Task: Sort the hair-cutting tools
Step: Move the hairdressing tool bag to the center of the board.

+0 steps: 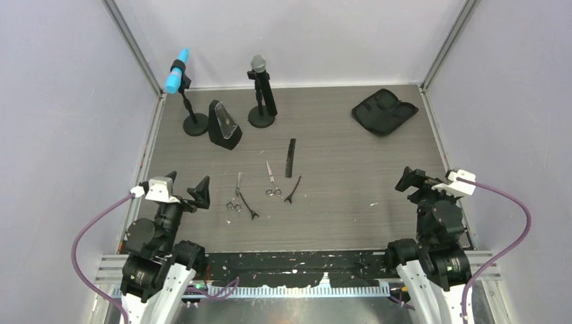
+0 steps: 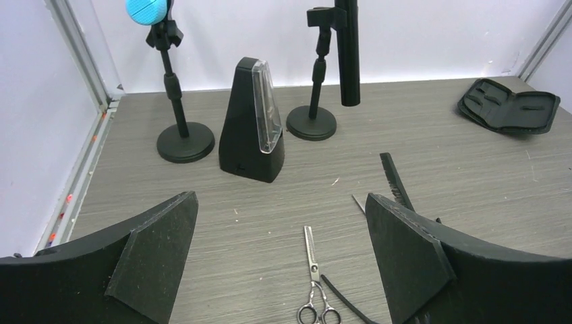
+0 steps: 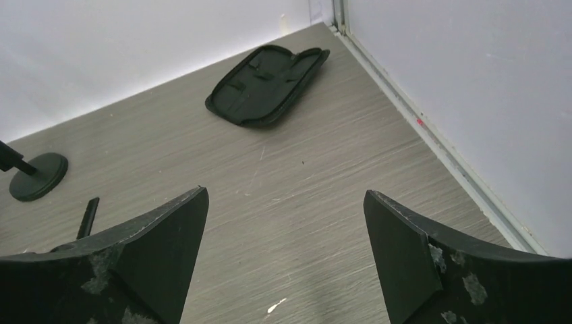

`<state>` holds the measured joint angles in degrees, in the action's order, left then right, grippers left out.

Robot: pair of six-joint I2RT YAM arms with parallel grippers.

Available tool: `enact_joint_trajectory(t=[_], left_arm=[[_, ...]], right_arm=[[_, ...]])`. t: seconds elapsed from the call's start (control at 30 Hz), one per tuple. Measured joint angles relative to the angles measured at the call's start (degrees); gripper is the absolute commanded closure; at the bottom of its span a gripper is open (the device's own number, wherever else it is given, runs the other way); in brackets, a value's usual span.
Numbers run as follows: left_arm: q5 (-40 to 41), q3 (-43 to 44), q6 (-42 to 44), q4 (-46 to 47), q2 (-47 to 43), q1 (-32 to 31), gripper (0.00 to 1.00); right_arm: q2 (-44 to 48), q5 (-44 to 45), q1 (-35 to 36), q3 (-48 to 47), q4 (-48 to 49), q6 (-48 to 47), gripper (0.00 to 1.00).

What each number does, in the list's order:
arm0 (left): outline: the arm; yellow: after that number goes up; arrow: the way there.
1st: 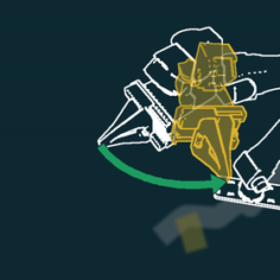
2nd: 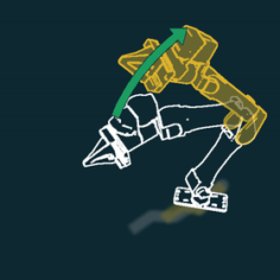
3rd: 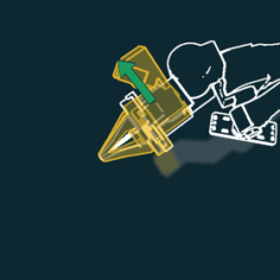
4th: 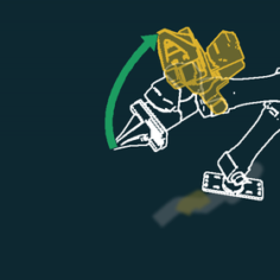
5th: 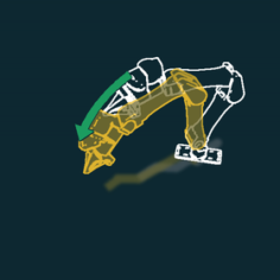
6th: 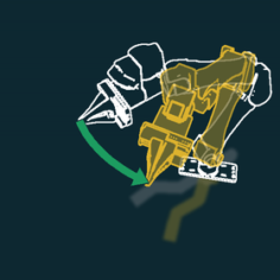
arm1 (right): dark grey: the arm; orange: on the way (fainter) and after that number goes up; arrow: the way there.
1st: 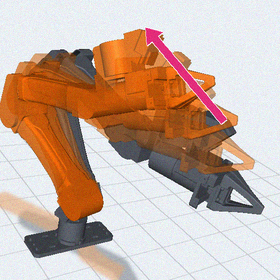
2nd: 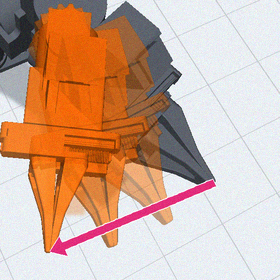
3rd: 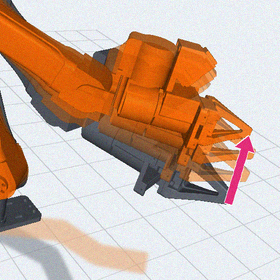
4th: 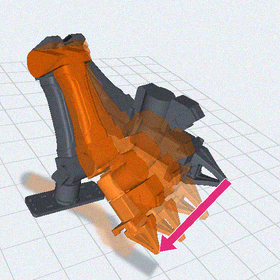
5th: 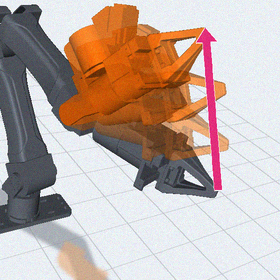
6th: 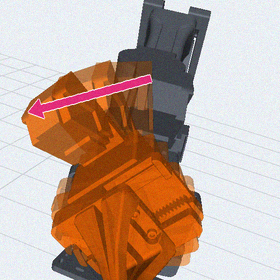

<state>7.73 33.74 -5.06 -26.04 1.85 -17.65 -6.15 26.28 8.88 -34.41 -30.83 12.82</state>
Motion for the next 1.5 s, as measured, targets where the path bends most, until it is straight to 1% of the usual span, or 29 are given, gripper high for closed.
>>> enact_joint_trajectory(t=[0.2,0.27,0.37,0.5,0.6,0.67,0.8,0.97,1.0,1.13,1.27,1.4,1.5], left_arm=[[2.7,0.0,-0.3,-0.7,-0.6,-0.3,0.00],[4.0,0.0,-0.5,-0.9,-0.6,-0.3,0.00],[6.5,0.0,-0.7,-1.4,-0.7,-0.4,0.00],[9.3,0.0,-0.8,-2.1,-0.7,-1.1,0.00],[10.5,0.0,-0.8,-2.1,-0.7,-1.8,0.00],[11.0,0.0,-0.8,-2.1,-0.7,-1.9,0.00],[11.9,0.0,-0.8,-2.2,-0.7,-2.2,0.00],[12.3,0.0,-0.8,-2.4,-0.7,-2.6,0.00],[12.3,0.0,-0.8,-2.4,-0.7,-2.6,0.00],[12.3,0.0,-0.8,-2.6,-0.7,-2.6,0.00],[12.3,0.0,-0.7,-2.6,-0.2,-2.6,0.00],[12.3,0.0,-0.7,-2.6,1.2,-2.6,0.00],[12.3,0.0,-0.7,-2.6,1.6,-2.6,0.00]], right_arm=[[-8.3,-1.6,0.0,-0.4,0.6,2.7,0.05],[-13.1,-2.3,0.0,-0.7,1.9,4.4,0.05],[-21.5,-3.5,0.0,-1.1,4.9,7.2,0.05],[-36.7,-6.0,-0.8,-3.5,10.5,10.9,0.04],[-50.8,-9.0,-3.2,-6.5,15.8,13.4,0.05],[-57.9,-11.2,-5.6,-7.8,19.4,14.8,0.05],[-68.2,-15.0,-11.0,-10.7,25.0,17.4,0.04],[-81.7,-19.9,-16.6,-19.1,31.4,20.2,0.01],[-83.2,-20.4,-17.6,-20.1,32.2,20.5,0.00],[-91.9,-25.2,-20.5,-26.2,35.8,23.8,0.04],[-98.4,-28.7,-21.8,-29.8,38.1,26.9,0.08],[-104.5,-30.8,-22.0,-33.7,38.6,29.6,0.14],[-107.4,-31.6,-22.0,-35.1,39.1,31.0,0.21]])
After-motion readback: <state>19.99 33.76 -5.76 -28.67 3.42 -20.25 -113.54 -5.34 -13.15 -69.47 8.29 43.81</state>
